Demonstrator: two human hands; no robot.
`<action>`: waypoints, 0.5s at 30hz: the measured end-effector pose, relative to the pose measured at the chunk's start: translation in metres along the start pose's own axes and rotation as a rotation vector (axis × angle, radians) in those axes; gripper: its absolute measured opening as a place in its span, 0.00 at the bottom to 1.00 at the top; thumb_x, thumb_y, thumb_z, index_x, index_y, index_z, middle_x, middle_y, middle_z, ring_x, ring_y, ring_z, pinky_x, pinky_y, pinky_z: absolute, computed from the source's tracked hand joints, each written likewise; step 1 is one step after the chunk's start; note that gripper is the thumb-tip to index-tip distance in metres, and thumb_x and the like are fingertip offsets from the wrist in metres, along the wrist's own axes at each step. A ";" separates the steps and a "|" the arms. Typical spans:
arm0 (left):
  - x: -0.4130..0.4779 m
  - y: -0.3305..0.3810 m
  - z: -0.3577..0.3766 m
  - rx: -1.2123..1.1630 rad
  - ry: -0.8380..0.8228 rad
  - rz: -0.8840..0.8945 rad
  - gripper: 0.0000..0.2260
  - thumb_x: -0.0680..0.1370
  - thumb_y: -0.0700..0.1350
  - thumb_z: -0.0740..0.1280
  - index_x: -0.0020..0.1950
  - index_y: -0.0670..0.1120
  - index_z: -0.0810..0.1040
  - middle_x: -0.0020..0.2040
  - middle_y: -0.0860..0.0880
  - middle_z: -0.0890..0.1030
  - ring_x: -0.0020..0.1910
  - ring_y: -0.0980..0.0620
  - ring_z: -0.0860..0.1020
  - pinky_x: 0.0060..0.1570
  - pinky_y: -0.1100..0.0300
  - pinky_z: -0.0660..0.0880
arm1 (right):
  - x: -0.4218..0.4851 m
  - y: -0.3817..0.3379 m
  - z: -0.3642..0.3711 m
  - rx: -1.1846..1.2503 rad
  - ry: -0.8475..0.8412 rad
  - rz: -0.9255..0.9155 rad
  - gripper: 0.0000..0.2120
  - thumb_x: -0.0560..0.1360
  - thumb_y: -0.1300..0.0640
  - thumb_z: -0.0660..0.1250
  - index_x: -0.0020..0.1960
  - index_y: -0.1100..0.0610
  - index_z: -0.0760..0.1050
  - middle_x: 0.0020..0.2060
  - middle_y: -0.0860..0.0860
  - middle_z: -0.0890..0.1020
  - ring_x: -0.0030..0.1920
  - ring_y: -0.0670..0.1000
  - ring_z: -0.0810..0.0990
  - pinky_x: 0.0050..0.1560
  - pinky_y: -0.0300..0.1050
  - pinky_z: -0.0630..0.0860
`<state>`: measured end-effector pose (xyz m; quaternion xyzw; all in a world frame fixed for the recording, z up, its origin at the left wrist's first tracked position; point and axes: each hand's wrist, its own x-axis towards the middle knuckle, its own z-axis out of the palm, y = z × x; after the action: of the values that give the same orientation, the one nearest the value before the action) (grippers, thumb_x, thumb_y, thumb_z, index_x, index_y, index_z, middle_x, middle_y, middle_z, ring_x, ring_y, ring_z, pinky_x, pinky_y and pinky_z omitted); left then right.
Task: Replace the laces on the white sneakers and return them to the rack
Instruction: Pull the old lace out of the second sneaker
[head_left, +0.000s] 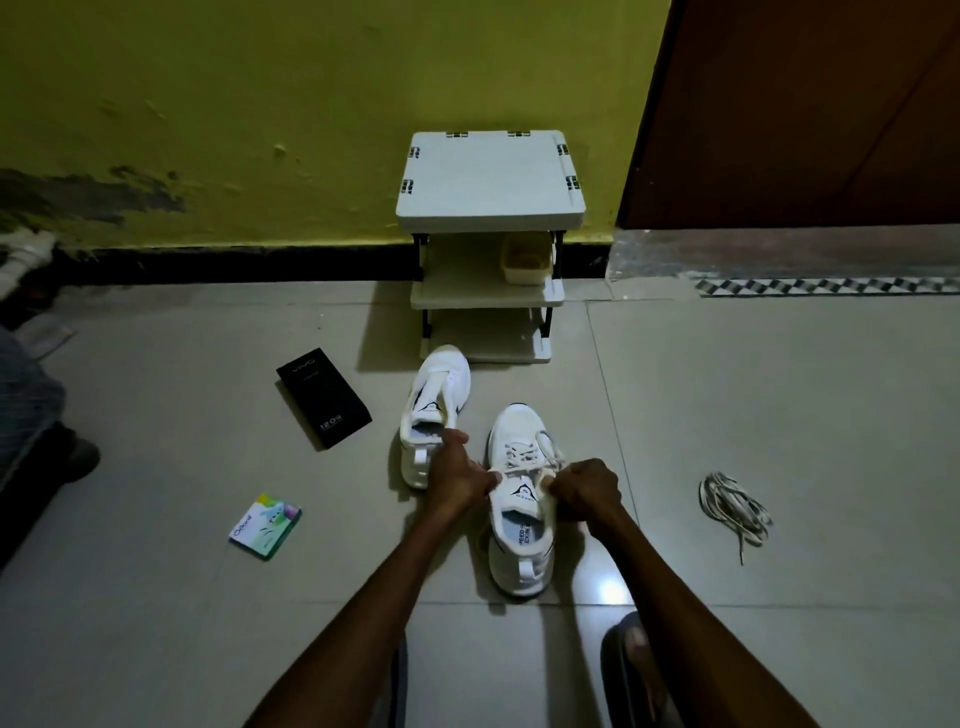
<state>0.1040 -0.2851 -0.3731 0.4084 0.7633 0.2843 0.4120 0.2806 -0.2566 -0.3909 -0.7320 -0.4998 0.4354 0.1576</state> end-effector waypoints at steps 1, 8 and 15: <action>-0.002 0.002 0.003 0.039 0.025 0.044 0.30 0.68 0.39 0.77 0.64 0.47 0.64 0.41 0.42 0.83 0.39 0.46 0.82 0.46 0.48 0.81 | 0.000 -0.004 0.000 -0.031 0.011 -0.062 0.07 0.63 0.55 0.73 0.37 0.58 0.79 0.37 0.55 0.84 0.38 0.56 0.84 0.43 0.53 0.83; -0.007 0.003 0.008 0.146 0.019 0.205 0.26 0.71 0.46 0.75 0.62 0.46 0.65 0.41 0.44 0.81 0.41 0.46 0.80 0.41 0.54 0.76 | -0.017 -0.038 0.013 -0.682 0.088 -0.679 0.12 0.71 0.53 0.71 0.54 0.51 0.81 0.49 0.52 0.78 0.51 0.55 0.77 0.45 0.47 0.77; -0.005 0.010 0.007 0.198 0.006 0.190 0.25 0.72 0.51 0.74 0.60 0.46 0.65 0.45 0.43 0.81 0.45 0.44 0.81 0.46 0.51 0.78 | -0.008 -0.046 0.018 -1.000 0.091 -0.800 0.11 0.75 0.53 0.64 0.53 0.58 0.79 0.49 0.56 0.80 0.53 0.59 0.77 0.45 0.47 0.70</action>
<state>0.1157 -0.2835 -0.3667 0.5167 0.7468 0.2463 0.3386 0.2385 -0.2464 -0.3669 -0.4918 -0.8697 0.0259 -0.0317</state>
